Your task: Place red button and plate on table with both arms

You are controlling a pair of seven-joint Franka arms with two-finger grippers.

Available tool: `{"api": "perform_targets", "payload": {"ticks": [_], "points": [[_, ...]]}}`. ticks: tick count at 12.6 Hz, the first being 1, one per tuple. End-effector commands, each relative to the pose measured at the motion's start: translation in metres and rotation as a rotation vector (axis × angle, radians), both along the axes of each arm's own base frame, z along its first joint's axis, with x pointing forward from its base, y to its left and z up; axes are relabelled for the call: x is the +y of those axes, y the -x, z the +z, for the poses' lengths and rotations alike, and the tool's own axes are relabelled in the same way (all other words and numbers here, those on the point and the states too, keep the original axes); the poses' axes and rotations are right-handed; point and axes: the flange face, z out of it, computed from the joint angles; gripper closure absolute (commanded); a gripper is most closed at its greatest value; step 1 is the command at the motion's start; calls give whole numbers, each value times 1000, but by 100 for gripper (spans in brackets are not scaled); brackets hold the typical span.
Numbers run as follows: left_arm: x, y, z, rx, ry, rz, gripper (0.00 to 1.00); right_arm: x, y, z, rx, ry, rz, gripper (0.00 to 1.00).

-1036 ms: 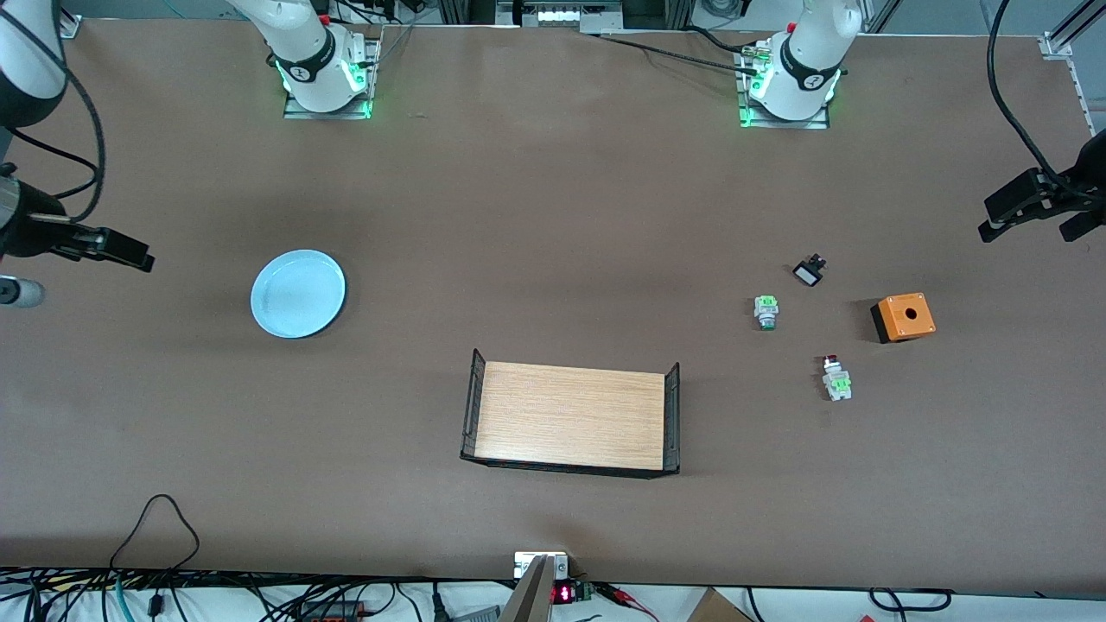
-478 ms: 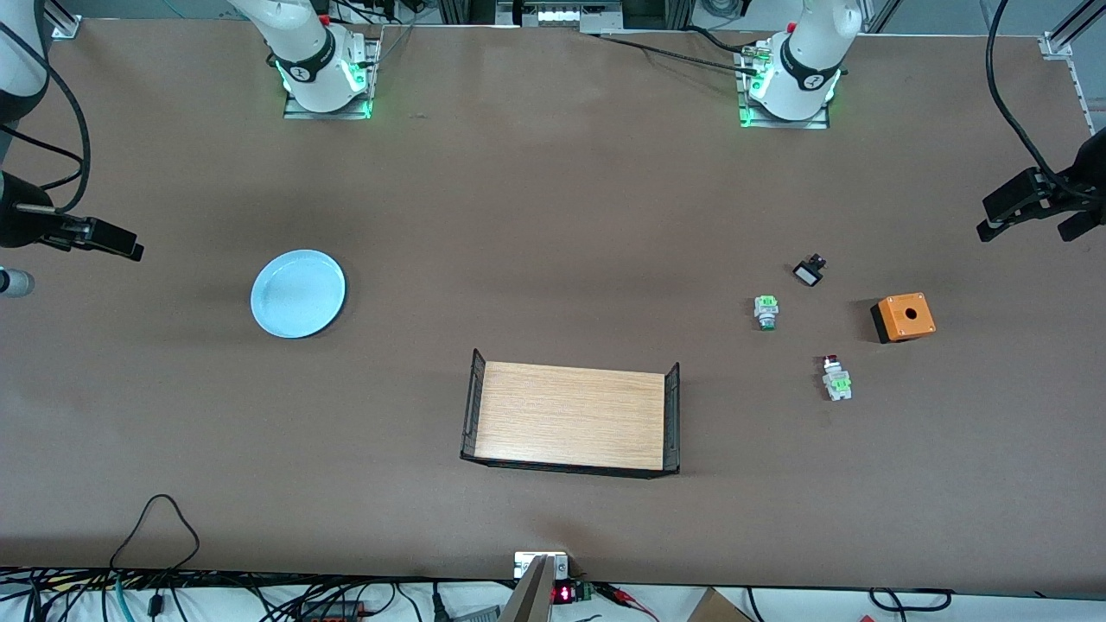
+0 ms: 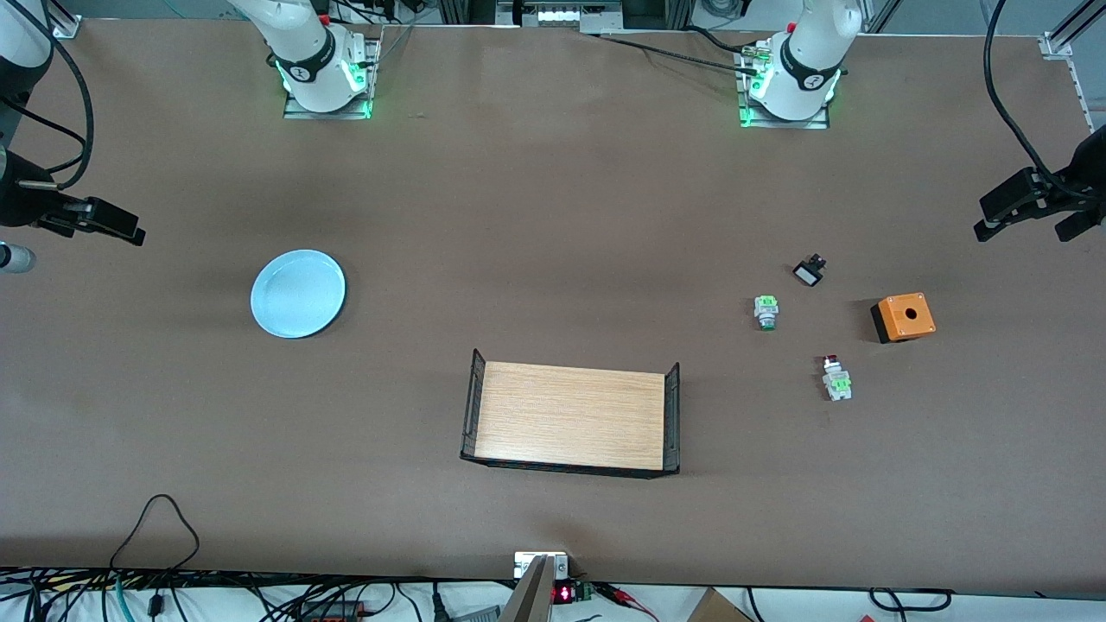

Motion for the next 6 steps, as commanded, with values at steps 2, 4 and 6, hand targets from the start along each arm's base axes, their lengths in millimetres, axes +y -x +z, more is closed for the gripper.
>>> {"api": "perform_targets", "payload": {"ticks": [2, 4, 6], "points": [[-2, 4, 8, 1, -8, 8, 0, 2, 0, 16, -40, -14, 23, 0], [-2, 4, 8, 1, -9, 7, 0, -4, 0, 30, -68, -11, 15, 0], [-2, 4, 8, 1, -8, 8, 0, 1, 0, 33, -73, -4, 28, 0]]}}
